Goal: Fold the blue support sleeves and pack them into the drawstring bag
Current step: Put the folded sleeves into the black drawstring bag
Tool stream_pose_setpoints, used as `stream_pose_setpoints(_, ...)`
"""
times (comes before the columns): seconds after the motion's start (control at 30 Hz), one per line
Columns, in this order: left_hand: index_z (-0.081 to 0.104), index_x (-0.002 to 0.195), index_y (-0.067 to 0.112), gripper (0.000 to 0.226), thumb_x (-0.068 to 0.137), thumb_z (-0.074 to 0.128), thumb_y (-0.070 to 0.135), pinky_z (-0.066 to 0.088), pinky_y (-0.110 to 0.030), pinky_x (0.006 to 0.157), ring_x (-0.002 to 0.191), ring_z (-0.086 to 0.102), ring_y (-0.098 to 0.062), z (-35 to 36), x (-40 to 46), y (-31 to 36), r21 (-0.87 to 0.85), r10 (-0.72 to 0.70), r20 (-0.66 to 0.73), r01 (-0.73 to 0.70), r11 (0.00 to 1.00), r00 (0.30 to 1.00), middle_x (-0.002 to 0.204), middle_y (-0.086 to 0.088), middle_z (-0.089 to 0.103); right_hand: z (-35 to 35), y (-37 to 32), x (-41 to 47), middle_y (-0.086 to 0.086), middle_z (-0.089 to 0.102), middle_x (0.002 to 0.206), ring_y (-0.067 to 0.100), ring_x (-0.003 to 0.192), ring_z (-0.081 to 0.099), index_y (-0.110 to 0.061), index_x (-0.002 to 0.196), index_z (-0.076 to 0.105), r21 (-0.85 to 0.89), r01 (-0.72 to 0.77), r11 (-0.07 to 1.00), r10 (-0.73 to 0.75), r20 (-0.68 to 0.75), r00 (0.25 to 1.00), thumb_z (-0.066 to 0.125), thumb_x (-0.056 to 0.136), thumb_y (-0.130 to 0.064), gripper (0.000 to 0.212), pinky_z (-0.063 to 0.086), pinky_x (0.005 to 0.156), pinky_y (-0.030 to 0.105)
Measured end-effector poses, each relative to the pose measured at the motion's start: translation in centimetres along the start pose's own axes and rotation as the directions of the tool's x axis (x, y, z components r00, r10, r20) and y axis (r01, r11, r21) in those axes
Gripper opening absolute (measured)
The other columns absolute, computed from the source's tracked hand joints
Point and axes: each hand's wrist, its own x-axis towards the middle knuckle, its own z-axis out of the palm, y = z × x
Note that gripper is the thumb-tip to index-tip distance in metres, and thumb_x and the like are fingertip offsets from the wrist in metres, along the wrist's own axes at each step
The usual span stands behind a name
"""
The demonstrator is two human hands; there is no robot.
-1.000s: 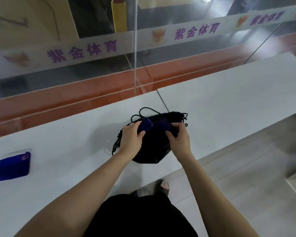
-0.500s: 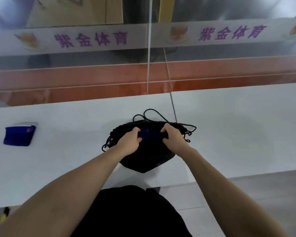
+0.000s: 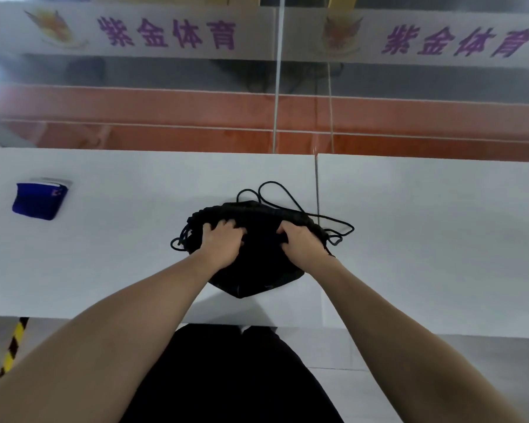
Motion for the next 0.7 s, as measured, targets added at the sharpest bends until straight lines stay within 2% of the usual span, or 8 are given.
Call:
stream_pose_setpoints(0.13, 0.064, 0.127, 0.039, 0.034, 0.097, 0.052, 0.028, 0.035, -0.052, 0.102, 0.122, 0.053, -0.024, 0.3, 0.2, 0.6, -0.004, -0.024, -0.022, 0.024, 1.0, 0.999, 0.128, 0.004, 0.061, 0.6, 0.2, 0.5, 0.004, 0.069, 0.121, 0.029, 0.11, 0.065, -0.025, 0.124, 0.06, -0.054, 0.028, 0.998, -0.027, 0.017, 0.999, 0.059, 0.096, -0.015, 0.031, 0.055, 0.091, 0.042)
stream_pose_setpoints(0.23, 0.066, 0.121, 0.035, 0.03, 0.096, 0.052, 0.026, 0.036, -0.049, 0.104, 0.12, 0.056, -0.023, 0.2, 0.0, 1.0, -0.02, -0.026, -0.046, 0.025, 0.999, 0.999, 0.121, 0.004, 0.066, 0.9, -0.3, 0.3, 0.008, 0.072, 0.119, 0.032, 0.107, 0.067, -0.021, 0.127, 0.063, -0.148, 0.042, 0.988, -0.041, 0.012, 0.999, 0.056, 0.096, -0.016, 0.032, 0.056, 0.087, 0.04)
stream_pose_setpoints(0.3, 0.064, 0.123, 0.031, 0.03, 0.096, 0.052, 0.025, 0.036, -0.047, 0.104, 0.121, 0.054, -0.025, 0.2, -0.4, 1.0, -0.045, -0.018, -0.07, 0.015, 0.999, 0.997, 0.121, 0.002, 0.065, 1.1, -0.6, 0.0, 0.007, 0.072, 0.118, 0.033, 0.107, 0.067, -0.019, 0.123, 0.065, -0.172, 0.05, 0.984, -0.056, -0.031, 0.998, 0.056, 0.095, -0.018, 0.03, 0.054, 0.085, 0.039)
stream_pose_setpoints(0.43, 0.055, 0.135, 0.026, 0.035, 0.1, 0.051, 0.025, 0.039, -0.041, 0.101, 0.122, 0.049, -0.025, 0.2, -1.9, 0.6, -0.109, -0.016, -0.186, -0.004, 0.994, 0.982, 0.127, 0.0, 0.057, 1.3, -1.6, -1.5, 0.003, 0.068, 0.122, 0.03, 0.118, 0.058, -0.019, 0.123, 0.065, -0.167, 0.081, 0.983, -0.105, -0.145, 0.984, 0.061, 0.093, -0.022, 0.03, 0.049, 0.098, 0.045)
stream_pose_setpoints(0.7, 0.052, 0.135, 0.022, 0.033, 0.104, 0.045, 0.027, 0.042, -0.039, 0.098, 0.119, 0.052, -0.024, -0.8, -7.9, -5.4, -0.272, -0.118, -0.425, -0.003, 0.962, 0.898, 0.131, -0.001, 0.055, 3.4, -8.7, -4.1, 0.002, 0.066, 0.125, 0.026, 0.116, 0.058, -0.015, 0.125, 0.066, -0.143, 0.176, 0.974, -0.218, -0.379, 0.9, 0.063, 0.097, -0.02, 0.029, 0.051, 0.098, 0.043)
